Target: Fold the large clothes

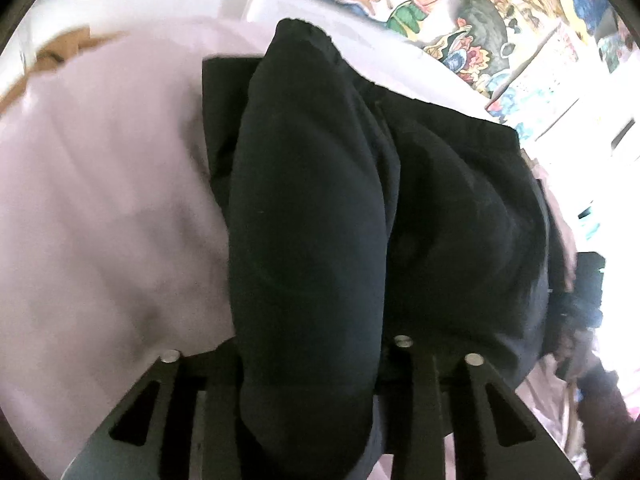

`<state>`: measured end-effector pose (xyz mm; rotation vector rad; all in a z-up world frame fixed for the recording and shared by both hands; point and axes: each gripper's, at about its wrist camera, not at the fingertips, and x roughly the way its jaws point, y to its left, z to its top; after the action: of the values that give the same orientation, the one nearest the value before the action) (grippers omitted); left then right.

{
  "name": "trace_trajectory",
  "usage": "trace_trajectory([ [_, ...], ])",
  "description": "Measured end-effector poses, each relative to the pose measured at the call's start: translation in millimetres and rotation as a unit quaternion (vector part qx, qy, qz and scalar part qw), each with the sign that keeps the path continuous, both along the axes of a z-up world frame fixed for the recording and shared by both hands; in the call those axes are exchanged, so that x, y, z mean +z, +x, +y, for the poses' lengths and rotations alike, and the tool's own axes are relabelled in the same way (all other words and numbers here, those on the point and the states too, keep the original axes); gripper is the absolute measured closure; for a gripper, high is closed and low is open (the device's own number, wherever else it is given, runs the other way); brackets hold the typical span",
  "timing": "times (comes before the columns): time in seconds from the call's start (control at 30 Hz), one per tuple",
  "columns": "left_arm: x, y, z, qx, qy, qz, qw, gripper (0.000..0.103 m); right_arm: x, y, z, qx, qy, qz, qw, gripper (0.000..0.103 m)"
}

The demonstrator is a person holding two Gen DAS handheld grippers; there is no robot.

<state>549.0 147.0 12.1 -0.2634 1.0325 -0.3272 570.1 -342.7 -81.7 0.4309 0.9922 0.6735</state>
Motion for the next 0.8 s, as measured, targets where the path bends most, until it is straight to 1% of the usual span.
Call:
trace_trajectory([
  [0.03, 8, -6, -1, -0.001, 0.014, -0.008, 0.9999, 0.081, 7, -6, 1, -0.007, -0.001, -0.006, 1.0, 0.077],
  [0.07, 11, -11, -4, -0.002, 0.019, -0.015, 0.9997, 0.083, 13, -11, 2, -0.011, -0.003, -0.011, 1.0, 0.078],
  [0.17, 21, -34, -17, -0.006, 0.024, -0.028, 0.9993, 0.085, 34, -34, 3, -0.021, -0.005, -0.024, 0.999, 0.079],
  [0.23, 31, -56, -13, -0.017, 0.029, -0.031, 0.9989, 0.085, 47, -52, 0, -0.025, -0.006, -0.031, 0.999, 0.079],
  [0.27, 35, -59, -25, -0.021, 0.033, -0.033, 0.9987, 0.085, 54, -63, -1, -0.027, -0.006, -0.034, 0.999, 0.079],
  [0.3, 39, -70, -24, -0.028, 0.036, -0.037, 0.9983, 0.085, 59, -74, -1, -0.03, -0.009, -0.035, 0.999, 0.079],
  [0.37, 48, -92, -24, -0.037, 0.043, -0.046, 0.9973, 0.085, 69, -92, 4, -0.032, -0.02, -0.036, 0.999, 0.079],
  [0.43, 56, -119, -20, -0.038, 0.039, -0.049, 0.9973, 0.085, 81, -115, 5, -0.032, -0.036, -0.038, 0.998, 0.079],
  [0.57, 66, -151, -27, -0.034, 0.044, -0.047, 0.9973, 0.085, 102, -154, 18, -0.023, -0.06, -0.042, 0.997, 0.079],
  [0.6, 66, -159, -22, -0.03, 0.041, -0.04, 0.9979, 0.085, 104, -161, 20, -0.017, -0.058, -0.038, 0.997, 0.079],
  [0.67, 65, -161, -26, -0.02, 0.033, -0.025, 0.9989, 0.085, 104, -165, 25, -0.011, -0.053, -0.027, 0.998, 0.079],
  [0.73, 58, -167, -25, -0.017, 0.039, -0.016, 0.999, 0.085, 96, -167, 28, -0.006, -0.054, -0.016, 0.998, 0.079],
  [0.8, 45, -166, -30, -0.014, 0.053, -0.007, 0.9985, 0.085, 78, -165, 30, -0.01, -0.053, 0.004, 0.999, 0.078],
])
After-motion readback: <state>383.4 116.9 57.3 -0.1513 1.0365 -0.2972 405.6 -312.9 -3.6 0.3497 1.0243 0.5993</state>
